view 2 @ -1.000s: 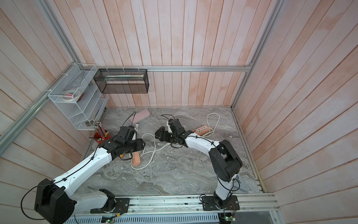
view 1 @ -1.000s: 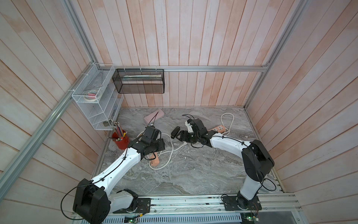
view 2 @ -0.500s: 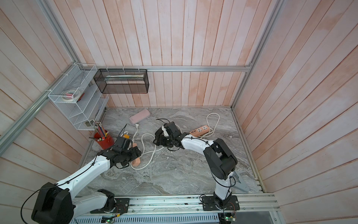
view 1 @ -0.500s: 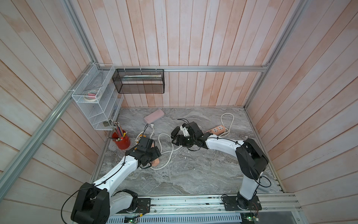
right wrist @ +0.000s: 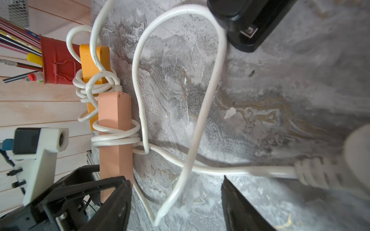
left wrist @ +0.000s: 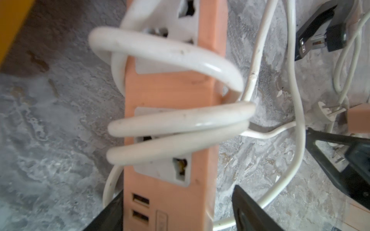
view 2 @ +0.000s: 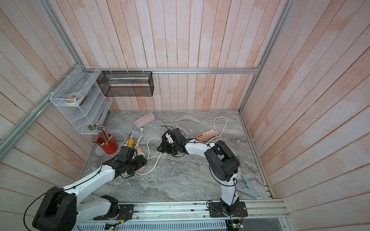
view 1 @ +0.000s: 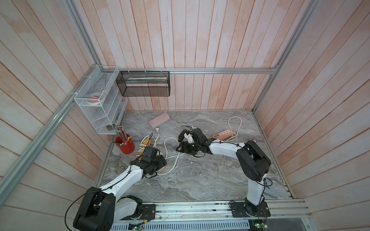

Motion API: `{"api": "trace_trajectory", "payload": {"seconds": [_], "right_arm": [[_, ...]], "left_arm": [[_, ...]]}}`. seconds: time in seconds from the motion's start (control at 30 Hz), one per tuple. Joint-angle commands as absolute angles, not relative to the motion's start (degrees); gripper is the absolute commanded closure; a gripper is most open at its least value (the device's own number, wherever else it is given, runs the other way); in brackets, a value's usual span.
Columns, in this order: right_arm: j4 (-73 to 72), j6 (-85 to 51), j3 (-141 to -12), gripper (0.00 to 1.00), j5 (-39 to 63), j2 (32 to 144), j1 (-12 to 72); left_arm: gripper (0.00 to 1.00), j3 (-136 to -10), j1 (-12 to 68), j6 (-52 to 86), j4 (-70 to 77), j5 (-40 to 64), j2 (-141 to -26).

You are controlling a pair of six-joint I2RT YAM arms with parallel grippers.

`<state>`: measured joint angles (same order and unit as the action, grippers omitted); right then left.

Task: Wrap the cord around the power strip
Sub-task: Pick up the power strip from the center of the board.

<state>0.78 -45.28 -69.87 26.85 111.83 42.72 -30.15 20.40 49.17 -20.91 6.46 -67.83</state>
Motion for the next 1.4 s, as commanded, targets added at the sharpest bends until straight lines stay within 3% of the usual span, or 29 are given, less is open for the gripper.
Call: {"api": "trace_trajectory", "payload": {"seconds": [0.0, 0.2, 0.33, 0.47, 0.7, 0.93, 1.37], "right_arm": [[-0.4, -46.3, -70.9, 0.31, 29.5, 113.9, 43.2], [-1.8, -47.7, -69.7, 0.38, 31.3, 115.5, 43.1], [-3.5, -48.8, -68.0, 0.48, 31.7, 114.9, 42.7], [-2.5, -47.5, -66.3, 0.47, 31.1, 110.8, 40.8], [10.3, -42.8, -69.9, 0.35, 22.9, 102.6, 38.5], [-8.0, -56.7, -63.9, 0.31, 35.7, 96.4, 39.0], [-15.9, -59.8, -64.7, 0.26, 36.1, 100.4, 38.9]], "left_arm": [[0.24, -29.4, 20.1, 49.9, -16.6, 7.7, -68.5], [0.43, -29.0, 20.1, 50.1, -16.0, 7.1, -68.5], [0.65, -29.9, 20.2, 49.0, -17.2, 6.4, -67.1], [0.81, -34.3, 22.4, 44.7, -21.2, 3.6, -65.0], [0.83, -43.0, 29.9, 37.9, -26.3, -0.8, -66.8], [0.8, -47.8, 39.1, 28.6, -24.0, -8.6, -67.8], [0.81, -52.9, 43.9, 20.1, -19.7, -7.9, -66.9]]}}
